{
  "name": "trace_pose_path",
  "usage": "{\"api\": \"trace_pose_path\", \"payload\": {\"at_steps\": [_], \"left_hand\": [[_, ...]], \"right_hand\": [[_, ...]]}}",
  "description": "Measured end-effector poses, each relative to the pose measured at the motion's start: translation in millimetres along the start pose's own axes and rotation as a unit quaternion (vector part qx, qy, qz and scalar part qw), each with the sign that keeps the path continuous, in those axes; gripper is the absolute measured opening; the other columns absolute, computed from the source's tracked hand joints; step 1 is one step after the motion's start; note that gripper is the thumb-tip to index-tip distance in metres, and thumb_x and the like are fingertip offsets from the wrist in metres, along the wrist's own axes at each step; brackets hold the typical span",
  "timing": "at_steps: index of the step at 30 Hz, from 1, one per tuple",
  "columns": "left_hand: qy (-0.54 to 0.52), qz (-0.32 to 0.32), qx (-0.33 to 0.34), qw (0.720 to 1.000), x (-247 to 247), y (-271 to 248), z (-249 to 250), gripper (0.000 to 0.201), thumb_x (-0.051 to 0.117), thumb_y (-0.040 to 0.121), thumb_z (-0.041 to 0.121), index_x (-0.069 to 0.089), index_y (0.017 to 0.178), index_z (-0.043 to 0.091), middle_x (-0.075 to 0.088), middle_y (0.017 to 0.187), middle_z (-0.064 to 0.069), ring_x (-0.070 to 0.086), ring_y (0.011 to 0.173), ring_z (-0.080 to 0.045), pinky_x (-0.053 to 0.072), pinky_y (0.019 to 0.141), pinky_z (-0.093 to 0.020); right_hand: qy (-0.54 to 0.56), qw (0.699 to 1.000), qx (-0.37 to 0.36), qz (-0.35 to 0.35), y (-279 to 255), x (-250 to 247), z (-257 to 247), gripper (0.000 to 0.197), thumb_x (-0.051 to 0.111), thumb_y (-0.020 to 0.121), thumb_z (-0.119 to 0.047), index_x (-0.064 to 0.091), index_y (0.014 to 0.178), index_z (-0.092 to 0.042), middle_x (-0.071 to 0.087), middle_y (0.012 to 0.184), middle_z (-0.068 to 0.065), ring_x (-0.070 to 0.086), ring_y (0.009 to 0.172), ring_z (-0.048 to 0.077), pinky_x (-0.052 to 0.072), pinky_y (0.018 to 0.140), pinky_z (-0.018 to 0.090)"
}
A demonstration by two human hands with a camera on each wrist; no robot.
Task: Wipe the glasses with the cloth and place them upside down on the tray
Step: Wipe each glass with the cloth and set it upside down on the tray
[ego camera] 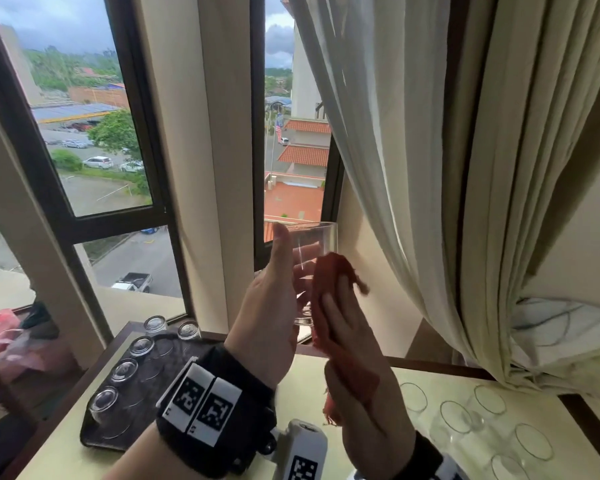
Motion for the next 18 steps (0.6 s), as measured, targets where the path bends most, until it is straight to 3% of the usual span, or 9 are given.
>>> {"api": "trace_pose_path", "payload": {"at_steps": [2, 4, 7, 10, 11, 13, 15, 16, 18], "left_hand": [[0.008, -0.003, 0.018, 1.0, 0.8, 0.6, 1.1, 0.081, 0.043, 0.089, 0.085, 0.078, 0.117, 0.017, 0.075, 0.09, 0.003, 0.069, 0.084, -0.015, 0.057, 0.078, -0.028], [-0.001, -0.019, 0.023, 1.0, 5.7, -0.4, -1.5, 0.075, 0.041, 0.087, 0.076, 0.078, 0.11, 0.016, 0.069, 0.076, 0.004, 0.064, 0.069, -0.01, 0.056, 0.065, -0.023], [-0.001, -0.031, 0.029, 0.999, 16.5, -4.5, -4.8, 0.079, 0.042, 0.088, 0.074, 0.076, 0.116, 0.009, 0.068, 0.081, -0.004, 0.064, 0.069, -0.014, 0.058, 0.065, -0.027], [-0.018, -0.01, 0.025, 0.999, 18.4, -3.0, -7.7, 0.078, 0.044, 0.093, 0.077, 0.08, 0.12, 0.013, 0.067, 0.096, -0.006, 0.064, 0.092, -0.021, 0.056, 0.093, -0.037], [-0.024, -0.01, 0.017, 1.0, 18.3, -2.4, -7.8, 0.076, 0.041, 0.096, 0.077, 0.082, 0.119, 0.017, 0.072, 0.105, -0.008, 0.067, 0.105, -0.024, 0.054, 0.106, -0.046], [-0.03, -0.016, -0.007, 0.999, 15.9, -2.0, -6.7, 0.077, 0.037, 0.098, 0.076, 0.08, 0.123, 0.018, 0.077, 0.122, -0.016, 0.072, 0.12, -0.033, 0.053, 0.108, -0.052], [-0.012, -0.001, -0.012, 1.0, 10.5, -0.1, -4.3, 0.082, 0.039, 0.093, 0.079, 0.077, 0.125, 0.015, 0.077, 0.122, -0.018, 0.074, 0.116, -0.034, 0.056, 0.103, -0.049], [-0.006, 0.008, -0.007, 1.0, 6.7, 1.8, -4.6, 0.082, 0.041, 0.09, 0.08, 0.076, 0.124, 0.014, 0.078, 0.117, -0.016, 0.076, 0.109, -0.032, 0.058, 0.099, -0.045], [-0.004, 0.02, 0.007, 1.0, 5.0, 2.0, -4.7, 0.083, 0.044, 0.085, 0.078, 0.074, 0.122, 0.01, 0.072, 0.092, -0.008, 0.071, 0.078, -0.017, 0.06, 0.074, -0.03]], "right_hand": [[-0.06, 0.998, 0.008, 0.036, -25.2, -4.7, -10.0, 0.055, 0.049, 0.106, -0.035, 0.039, 0.161, -0.038, 0.055, 0.154, 0.016, 0.065, 0.087, 0.045, 0.057, 0.087, 0.066], [-0.03, 0.997, 0.027, 0.062, -18.8, -8.9, -19.7, 0.053, 0.052, 0.108, -0.032, 0.041, 0.159, -0.039, 0.071, 0.135, -0.001, 0.069, 0.062, 0.024, 0.063, 0.062, 0.036], [-0.001, 0.995, 0.007, 0.1, 8.8, -19.5, -36.1, 0.049, 0.048, 0.106, -0.025, 0.048, 0.154, -0.021, 0.077, 0.115, -0.02, 0.074, 0.083, 0.008, 0.058, 0.076, 0.014], [-0.076, 0.995, -0.063, 0.026, 25.6, -13.2, -48.2, 0.046, 0.045, 0.108, -0.018, 0.048, 0.154, -0.015, 0.058, 0.154, 0.002, 0.053, 0.143, 0.025, 0.038, 0.122, 0.035], [-0.116, 0.992, -0.033, 0.021, 35.2, -7.0, -48.4, 0.047, 0.043, 0.106, -0.016, 0.051, 0.15, -0.002, 0.053, 0.156, 0.014, 0.049, 0.147, 0.031, 0.031, 0.125, 0.04], [-0.217, 0.976, -0.008, 0.018, 49.5, 8.2, -43.6, 0.045, 0.036, 0.109, -0.02, 0.061, 0.129, 0.012, 0.067, 0.132, 0.031, 0.064, 0.125, 0.04, 0.046, 0.109, 0.04], [-0.174, 0.983, -0.041, 0.037, 35.4, -4.8, -25.3, 0.051, 0.025, 0.116, -0.031, 0.063, 0.117, 0.004, 0.077, 0.107, 0.025, 0.072, 0.099, 0.032, 0.057, 0.085, 0.032], [-0.091, 0.995, 0.027, -0.011, 18.5, 0.7, -18.4, 0.056, 0.03, 0.114, -0.042, 0.065, 0.117, 0.001, 0.077, 0.1, 0.022, 0.074, 0.085, 0.021, 0.059, 0.075, 0.028], [-0.037, 0.995, 0.077, 0.05, -20.2, -10.5, -12.0, 0.06, 0.046, 0.103, -0.064, 0.067, 0.135, -0.019, 0.076, 0.104, 0.015, 0.067, 0.068, 0.009, 0.057, 0.069, 0.022]]}}
Point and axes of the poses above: each hand's wrist, its own y-axis towards the middle knuckle, its own x-axis out of the palm, z = x × y, the point moved 4 cm from there along y, towards the middle knuckle
